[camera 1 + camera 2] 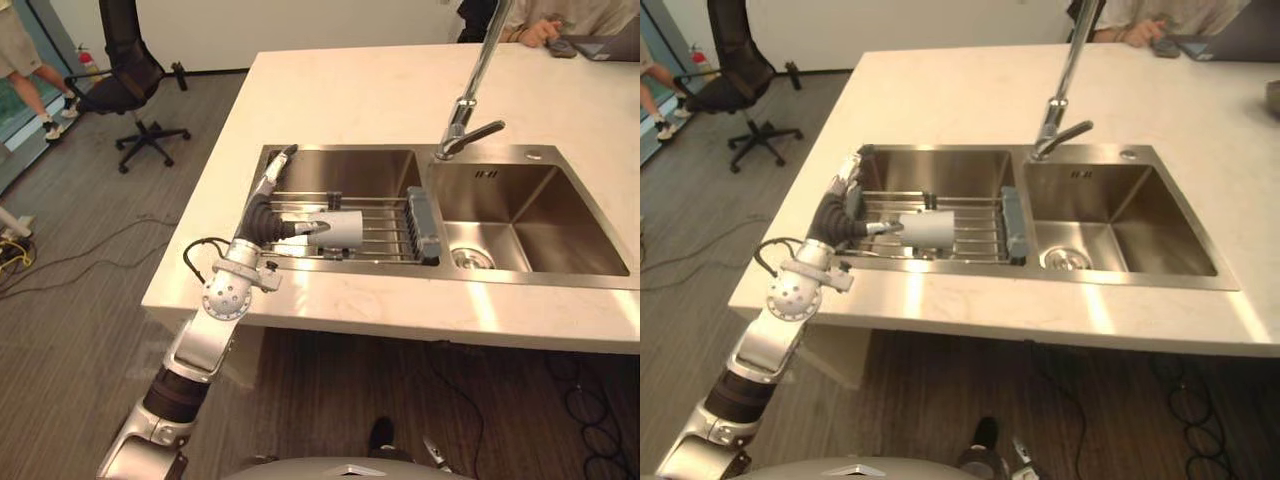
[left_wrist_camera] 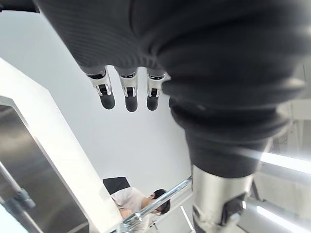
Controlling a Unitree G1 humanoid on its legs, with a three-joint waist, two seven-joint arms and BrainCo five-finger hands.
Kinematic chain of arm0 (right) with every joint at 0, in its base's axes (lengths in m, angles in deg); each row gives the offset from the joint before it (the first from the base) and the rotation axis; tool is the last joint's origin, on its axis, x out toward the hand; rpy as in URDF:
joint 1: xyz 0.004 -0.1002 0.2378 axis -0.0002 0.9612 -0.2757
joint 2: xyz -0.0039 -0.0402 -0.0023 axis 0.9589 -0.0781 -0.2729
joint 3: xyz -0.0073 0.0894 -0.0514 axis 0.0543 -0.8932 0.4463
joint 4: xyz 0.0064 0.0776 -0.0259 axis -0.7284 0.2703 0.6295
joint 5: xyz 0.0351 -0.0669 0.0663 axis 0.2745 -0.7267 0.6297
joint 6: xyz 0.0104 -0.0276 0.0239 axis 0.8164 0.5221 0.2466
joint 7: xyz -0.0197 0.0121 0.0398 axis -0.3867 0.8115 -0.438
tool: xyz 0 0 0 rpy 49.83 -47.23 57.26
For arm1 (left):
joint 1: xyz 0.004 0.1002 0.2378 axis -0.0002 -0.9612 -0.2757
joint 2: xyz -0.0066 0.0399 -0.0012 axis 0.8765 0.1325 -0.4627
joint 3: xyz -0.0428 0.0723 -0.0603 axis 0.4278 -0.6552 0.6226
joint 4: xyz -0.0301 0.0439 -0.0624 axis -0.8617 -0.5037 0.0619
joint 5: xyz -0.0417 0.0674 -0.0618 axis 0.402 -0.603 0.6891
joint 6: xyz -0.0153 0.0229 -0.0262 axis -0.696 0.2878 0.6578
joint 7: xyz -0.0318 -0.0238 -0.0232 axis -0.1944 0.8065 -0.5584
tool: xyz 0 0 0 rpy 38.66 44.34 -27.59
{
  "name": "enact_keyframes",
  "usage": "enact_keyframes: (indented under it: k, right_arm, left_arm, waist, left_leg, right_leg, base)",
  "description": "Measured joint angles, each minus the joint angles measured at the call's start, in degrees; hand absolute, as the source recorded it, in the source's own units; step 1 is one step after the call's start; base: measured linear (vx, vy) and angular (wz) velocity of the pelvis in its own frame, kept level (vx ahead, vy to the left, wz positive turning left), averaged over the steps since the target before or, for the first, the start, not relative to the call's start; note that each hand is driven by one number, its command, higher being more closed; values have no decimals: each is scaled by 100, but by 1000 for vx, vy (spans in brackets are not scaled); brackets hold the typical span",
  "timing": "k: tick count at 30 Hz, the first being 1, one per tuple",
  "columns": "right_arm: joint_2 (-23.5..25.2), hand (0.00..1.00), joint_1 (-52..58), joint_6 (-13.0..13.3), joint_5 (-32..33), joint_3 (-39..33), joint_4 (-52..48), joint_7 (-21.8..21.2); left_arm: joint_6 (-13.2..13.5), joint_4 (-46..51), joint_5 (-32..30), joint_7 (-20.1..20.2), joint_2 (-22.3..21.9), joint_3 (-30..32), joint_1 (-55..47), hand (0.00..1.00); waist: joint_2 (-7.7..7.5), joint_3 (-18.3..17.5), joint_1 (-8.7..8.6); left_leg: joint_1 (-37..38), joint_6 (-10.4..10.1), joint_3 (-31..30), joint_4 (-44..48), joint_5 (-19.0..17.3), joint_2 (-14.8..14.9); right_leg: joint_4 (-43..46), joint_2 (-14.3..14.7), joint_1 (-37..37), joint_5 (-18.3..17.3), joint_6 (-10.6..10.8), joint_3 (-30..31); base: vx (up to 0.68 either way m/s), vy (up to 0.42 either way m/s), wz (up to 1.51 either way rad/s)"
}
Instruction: Walk over to the sink, pick up the cup, carry it to the dishwasher, place the cup inside the dishwasher, then close the dishwasher door
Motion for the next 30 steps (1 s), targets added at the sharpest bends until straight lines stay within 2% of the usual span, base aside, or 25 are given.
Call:
enact_keyframes:
  k: [4,8,11,14,18,21,23,26,30]
  right_arm:
    - [-22,0,80,-4,161,-97,7,70]
    - [-80,0,99,-15,268,-115,-4,131]
    - [-78,0,107,-103,327,-111,-16,226]
    - [-45,0,243,-101,327,-95,-61,235]
    - [-33,0,388,-51,321,-57,-67,232]
    - [-23,0,463,-43,308,5,-84,225]
    - [10,0,507,-43,306,6,-107,224]
    - [39,0,521,-50,306,2,-107,216]
    - [71,0,516,-50,173,-9,-112,181]
  left_arm:
    - [-274,-241,-586,-246,233,-195,79,0]
    - [-510,-597,-1020,-437,234,-238,238,0]
    - [-762,-672,-1078,-569,314,-243,398,0]
    - [-875,-775,-1074,-763,400,-236,496,0]
    - [-878,-1243,-1043,-1141,416,-120,637,0]
    - [-753,-2323,-952,-1394,568,-90,642,0]
    - [-670,-2696,-953,-1473,570,-10,642,0]
    - [-647,-3007,-949,-1646,576,124,640,0]
    - [-557,-3093,-728,-1611,568,89,665,0]
  waist:
    - [-99,-97,-33]
    - [-101,-108,-134]
    - [-115,-110,-138]
    - [-122,-116,-186]
    - [-171,-208,-252]
    - [-155,-216,-342]
    - [-150,-210,-372]
    - [-120,-191,-388]
    - [-44,-153,-435]
  left_leg:
    - [-27,-47,166,24,-49,-9]
    - [-17,-64,341,39,-68,4]
    - [-59,-87,565,128,-145,43]
    - [11,-118,780,259,-283,121]
    - [52,-146,1138,368,-456,188]
    - [297,-167,1466,384,-560,274]
    - [378,-180,1551,376,-591,295]
    - [435,-184,1556,369,-613,298]
    - [518,-177,1309,266,-624,266]
  right_leg:
    - [1,2,-158,42,0,166]
    - [2,24,-253,73,-6,314]
    - [2,80,-396,132,0,527]
    - [2,170,-398,136,2,705]
    - [1,282,-525,143,-10,1043]
    - [0,436,-450,124,-36,1327]
    - [-1,474,-451,91,-59,1388]
    - [-1,504,-432,93,-42,1421]
    - [-3,468,-320,38,0,1277]
  base:
    - [-37,-4,-19]
    - [-10,-8,-22]
    - [20,-6,-40]
    - [35,5,-40]
    - [34,20,-47]
    - [65,27,-53]
    - [57,22,-24]
    - [66,30,-9]
    - [48,38,18]
